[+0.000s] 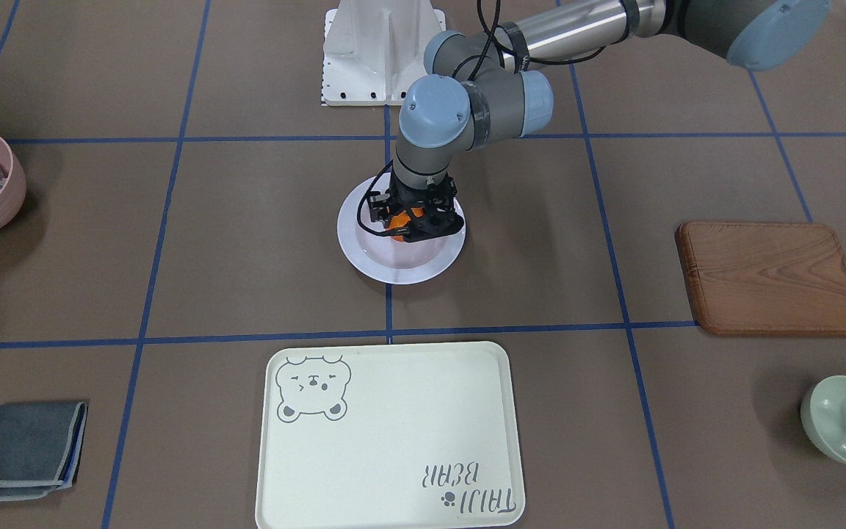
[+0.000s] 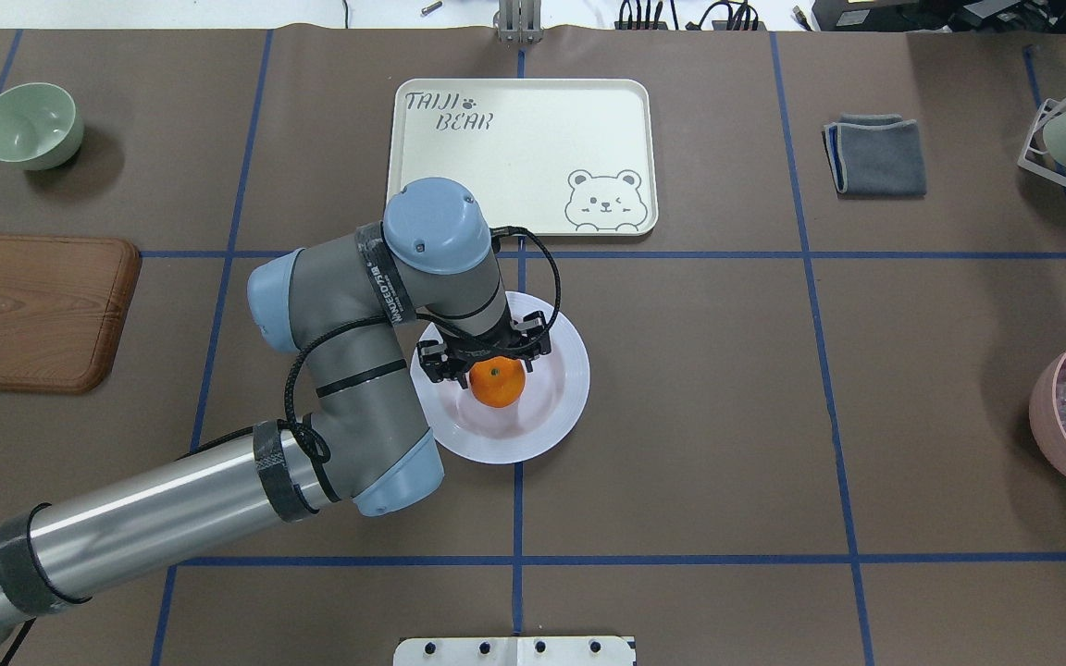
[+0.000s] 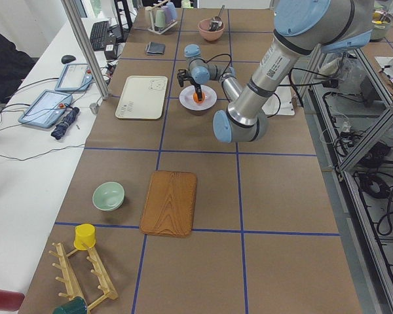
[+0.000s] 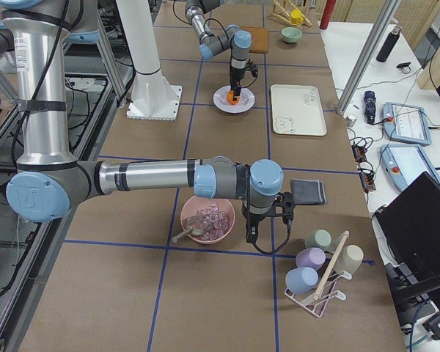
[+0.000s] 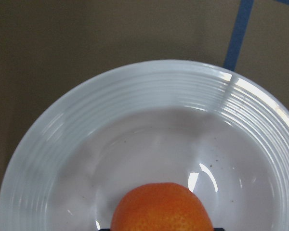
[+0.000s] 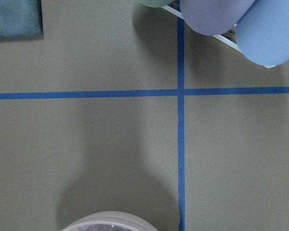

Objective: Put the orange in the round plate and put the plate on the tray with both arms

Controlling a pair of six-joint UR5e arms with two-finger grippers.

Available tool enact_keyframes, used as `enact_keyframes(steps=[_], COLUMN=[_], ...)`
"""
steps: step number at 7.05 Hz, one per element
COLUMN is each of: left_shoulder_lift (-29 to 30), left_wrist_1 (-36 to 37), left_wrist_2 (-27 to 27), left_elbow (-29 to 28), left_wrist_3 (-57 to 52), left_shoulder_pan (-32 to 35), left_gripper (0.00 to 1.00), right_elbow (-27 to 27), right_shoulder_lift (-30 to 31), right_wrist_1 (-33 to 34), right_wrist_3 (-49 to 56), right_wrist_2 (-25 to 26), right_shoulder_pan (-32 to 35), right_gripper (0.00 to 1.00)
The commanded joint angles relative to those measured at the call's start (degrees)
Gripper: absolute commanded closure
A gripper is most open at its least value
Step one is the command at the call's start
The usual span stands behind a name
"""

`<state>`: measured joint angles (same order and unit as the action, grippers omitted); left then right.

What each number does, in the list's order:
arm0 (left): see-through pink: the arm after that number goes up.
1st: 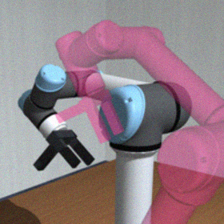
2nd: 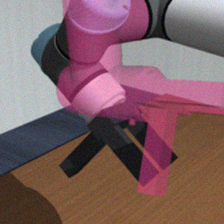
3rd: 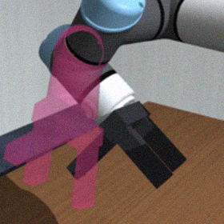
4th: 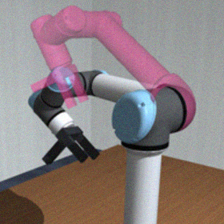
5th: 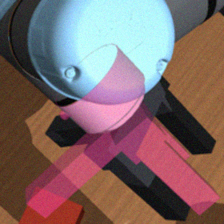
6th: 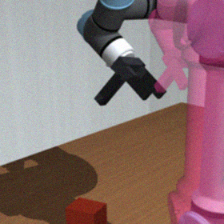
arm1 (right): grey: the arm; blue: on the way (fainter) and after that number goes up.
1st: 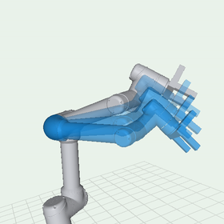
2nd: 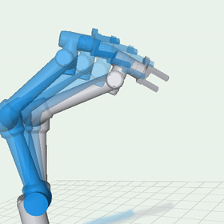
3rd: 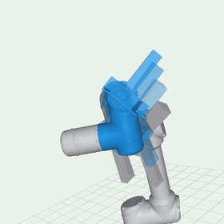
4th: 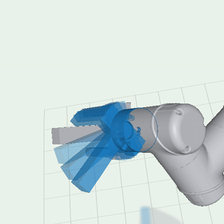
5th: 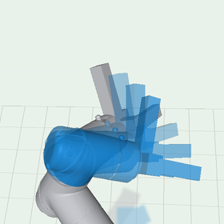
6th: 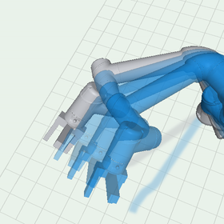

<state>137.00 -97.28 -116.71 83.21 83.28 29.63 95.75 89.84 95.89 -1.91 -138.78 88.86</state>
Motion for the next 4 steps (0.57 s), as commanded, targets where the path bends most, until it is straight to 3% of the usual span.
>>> enact_keyframes(steps=[1, 3, 4], left_shoulder_lift=[-0.3, -4.1, -9.3], left_wrist_1=[0.7, 4.8, 4.6], left_wrist_2=[0.6, 1.0, 1.1], left_elbow=[3.5, 11.4, 14.8], left_wrist_3=[-1.5, -8.6, -8.9], left_shoulder_pan=[0.9, 5.5, 8.7], left_gripper=[0.01, 0.01, 0.01], right_elbow=[0.8, 4.3, 4.6], right_shoulder_lift=[-0.7, -2.1, -4.6], right_wrist_1=[0.0, 0.0, -0.1], right_wrist_3=[0.0, -1.1, -4.2], right_wrist_2=[0.0, -2.4, -4.5], right_shoulder_pan=[0.0, -2.8, -6.6], right_gripper=[0.0, 0.0, 0.0])
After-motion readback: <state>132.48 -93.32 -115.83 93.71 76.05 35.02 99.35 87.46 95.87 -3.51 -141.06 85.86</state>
